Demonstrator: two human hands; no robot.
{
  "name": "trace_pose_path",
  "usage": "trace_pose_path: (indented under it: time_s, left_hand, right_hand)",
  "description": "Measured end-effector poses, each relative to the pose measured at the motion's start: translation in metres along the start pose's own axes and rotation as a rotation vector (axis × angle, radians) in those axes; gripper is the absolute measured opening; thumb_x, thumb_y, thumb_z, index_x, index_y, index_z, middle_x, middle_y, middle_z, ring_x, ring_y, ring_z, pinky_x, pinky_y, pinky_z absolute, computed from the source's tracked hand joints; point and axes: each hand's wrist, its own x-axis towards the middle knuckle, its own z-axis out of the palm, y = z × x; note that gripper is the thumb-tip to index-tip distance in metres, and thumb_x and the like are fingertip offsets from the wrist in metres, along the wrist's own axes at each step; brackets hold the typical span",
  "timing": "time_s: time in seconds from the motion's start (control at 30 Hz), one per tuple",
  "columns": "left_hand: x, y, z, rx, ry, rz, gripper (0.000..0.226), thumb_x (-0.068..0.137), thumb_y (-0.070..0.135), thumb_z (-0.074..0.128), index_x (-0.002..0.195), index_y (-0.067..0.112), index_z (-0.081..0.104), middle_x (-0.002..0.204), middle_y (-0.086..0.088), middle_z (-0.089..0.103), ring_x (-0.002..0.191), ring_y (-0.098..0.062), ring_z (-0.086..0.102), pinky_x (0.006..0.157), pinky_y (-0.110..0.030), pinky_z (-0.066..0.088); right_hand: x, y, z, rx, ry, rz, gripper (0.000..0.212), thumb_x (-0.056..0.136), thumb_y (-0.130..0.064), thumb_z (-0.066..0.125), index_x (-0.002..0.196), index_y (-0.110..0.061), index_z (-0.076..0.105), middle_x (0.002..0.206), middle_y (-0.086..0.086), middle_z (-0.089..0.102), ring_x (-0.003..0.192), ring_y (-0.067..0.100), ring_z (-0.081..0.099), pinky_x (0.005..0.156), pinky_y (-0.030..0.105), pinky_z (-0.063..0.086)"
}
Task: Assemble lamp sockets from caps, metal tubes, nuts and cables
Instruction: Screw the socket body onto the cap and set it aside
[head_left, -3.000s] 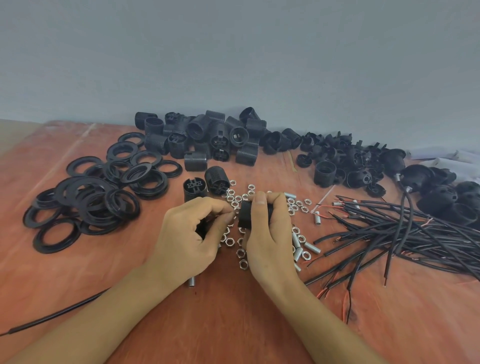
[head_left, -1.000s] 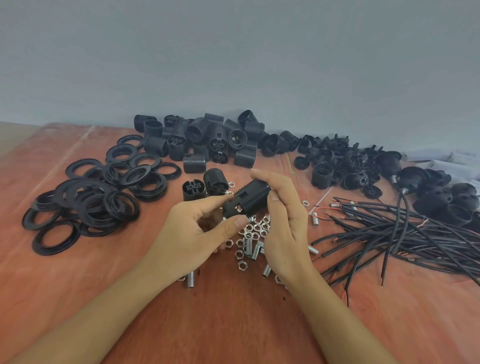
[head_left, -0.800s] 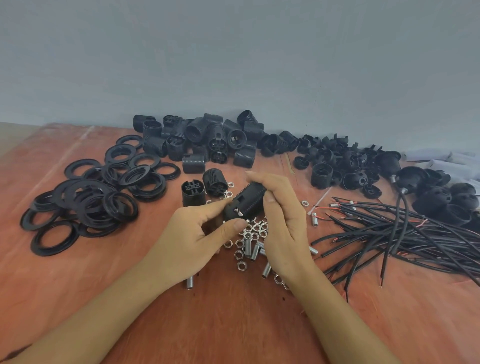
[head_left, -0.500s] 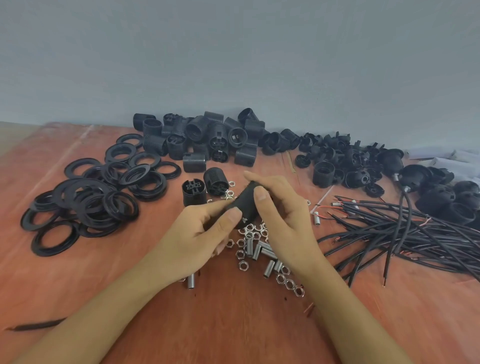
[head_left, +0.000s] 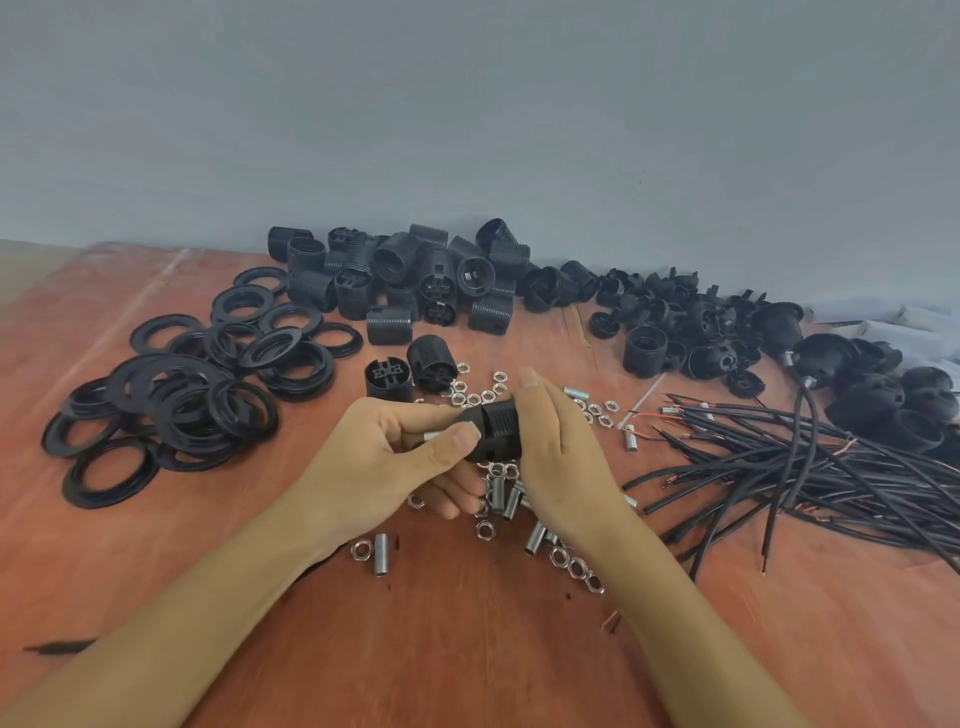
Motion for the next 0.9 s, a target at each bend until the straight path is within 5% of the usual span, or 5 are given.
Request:
trace_pose_path:
  time_s: [0.4,0.47,0.57,0.73,0.9]
  left_hand:
    - [0.004,-0.004,-0.002,0.185,0.049,0.102,0.032,0.082,0.038,0.073,0.099,0.013,0.066,0.069,-0.009,0.071,0.054,-0.024,0.068,0.047,-0.025,0.051]
    - [0.004,-0.008,-0.004,0.143,0.084,0.118,0.029,0.080,0.031,0.070,0.098,0.010,0.065,0.070,-0.008,0.070,0.051,-0.023,0.065,0.045,-0.025,0.049]
    - [0.008,-0.007,-0.010,-0.089,0.087,0.087,0.023,0.083,0.031,0.064,0.092,0.010,0.069,0.073,-0.013,0.069,0.051,-0.022,0.062,0.042,-0.024,0.047]
    - [0.029,-0.003,-0.022,-0.314,0.163,-0.099,0.056,0.083,0.047,0.043,0.094,-0.005,0.063,0.062,-0.026,0.060,0.030,-0.023,0.042,0.031,-0.018,0.031]
    - [0.033,0.004,-0.026,-0.397,0.121,-0.153,0.066,0.090,0.050,0.028,0.075,-0.005,0.061,0.047,-0.020,0.043,0.020,-0.016,0.028,0.032,-0.012,0.019]
  right_hand:
    - [-0.007,-0.003,0.005,0.037,0.036,-0.121,0.034,0.092,-0.060,0.037,0.086,-0.029,0.049,0.073,-0.014,0.065,0.064,0.006,0.059,0.061,0.024,0.048]
    - [-0.007,-0.005,0.005,0.187,0.030,-0.138,0.036,0.092,-0.059,0.039,0.097,-0.025,0.051,0.075,-0.006,0.067,0.061,0.012,0.059,0.057,0.030,0.048]
    - [-0.004,-0.002,0.001,0.291,0.128,-0.123,0.032,0.097,-0.050,0.037,0.108,-0.025,0.053,0.064,-0.012,0.059,0.051,0.002,0.046,0.049,0.016,0.039]
    - [0.001,0.013,-0.001,-0.171,0.134,-0.108,0.008,0.095,-0.038,0.056,0.099,-0.033,0.061,0.081,-0.012,0.065,0.073,0.002,0.057,0.065,0.020,0.046]
    - [0.000,0.020,0.005,-0.491,0.127,-0.250,0.019,0.092,-0.028,0.066,0.106,-0.015,0.069,0.098,-0.002,0.063,0.092,0.017,0.054,0.083,0.034,0.045]
